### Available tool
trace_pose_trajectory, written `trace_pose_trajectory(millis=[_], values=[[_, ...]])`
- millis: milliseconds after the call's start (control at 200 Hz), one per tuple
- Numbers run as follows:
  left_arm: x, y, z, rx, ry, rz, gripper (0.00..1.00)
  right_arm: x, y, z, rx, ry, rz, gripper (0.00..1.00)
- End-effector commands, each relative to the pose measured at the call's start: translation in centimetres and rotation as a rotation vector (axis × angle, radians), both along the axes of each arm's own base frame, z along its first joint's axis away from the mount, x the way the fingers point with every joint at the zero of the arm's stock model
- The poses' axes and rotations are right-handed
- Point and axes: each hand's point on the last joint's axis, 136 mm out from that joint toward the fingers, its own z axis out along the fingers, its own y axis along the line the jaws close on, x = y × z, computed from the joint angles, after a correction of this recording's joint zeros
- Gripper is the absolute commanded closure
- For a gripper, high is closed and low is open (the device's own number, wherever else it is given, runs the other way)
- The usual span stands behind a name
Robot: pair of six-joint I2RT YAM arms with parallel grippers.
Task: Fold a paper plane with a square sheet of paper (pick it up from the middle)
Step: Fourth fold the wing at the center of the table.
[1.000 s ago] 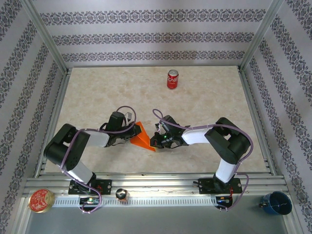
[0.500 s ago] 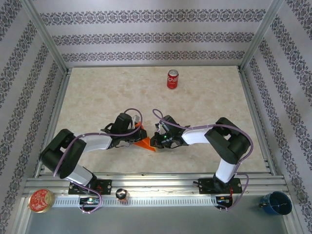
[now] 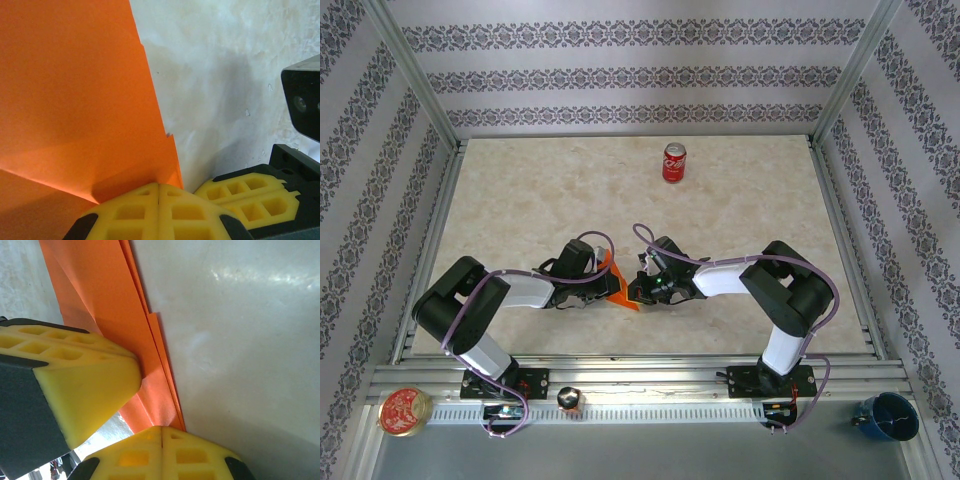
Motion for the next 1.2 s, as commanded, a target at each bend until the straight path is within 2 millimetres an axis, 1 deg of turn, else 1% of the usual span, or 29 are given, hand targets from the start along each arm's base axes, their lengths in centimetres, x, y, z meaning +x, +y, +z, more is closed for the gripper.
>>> trace_pose_trajectory(millis=[0, 115, 260, 370, 525, 784, 964, 1059, 1194], values=[[-0.2, 3.0, -2.5, 0.126, 0.027, 0.063, 1.00, -3.4, -3.3, -5.1, -0.194, 0.134, 0.005, 1.00], [0.2, 4.0, -2.2, 0.118, 0.021, 0.078, 1.00, -3.5, -3.5, -5.2, -0.200, 0.138, 0.007, 1.00], [1.1, 4.4, -1.4, 0.063, -0.021, 0.070, 1.00, -3.6, -3.5, -5.3, -0.203, 0.140, 0.009, 1.00], [1.6, 5.0, -1.3, 0.043, -0.023, 0.082, 1.00, -3.7, -3.4, -5.3, -0.204, 0.143, 0.012, 1.00], [2.3, 6.9, -1.6, 0.057, -0.005, 0.131, 1.00, -3.6, -3.5, -5.3, -0.205, 0.140, 0.009, 1.00], [3.8, 9.2, -1.7, 0.089, 0.011, 0.167, 1.00, -3.7, -3.5, -5.3, -0.209, 0.142, 0.016, 1.00], [5.1, 10.7, -1.5, 0.078, 0.011, 0.214, 1.00, -3.8, -3.6, -5.3, -0.209, 0.141, 0.019, 1.00], [5.9, 10.9, -1.1, 0.053, 0.008, 0.229, 1.00, -3.7, -3.5, -5.2, -0.207, 0.139, 0.019, 1.00], [6.9, 10.7, 0.4, 0.037, -0.021, 0.233, 1.00, -3.5, -3.3, -5.0, -0.201, 0.135, 0.021, 1.00]])
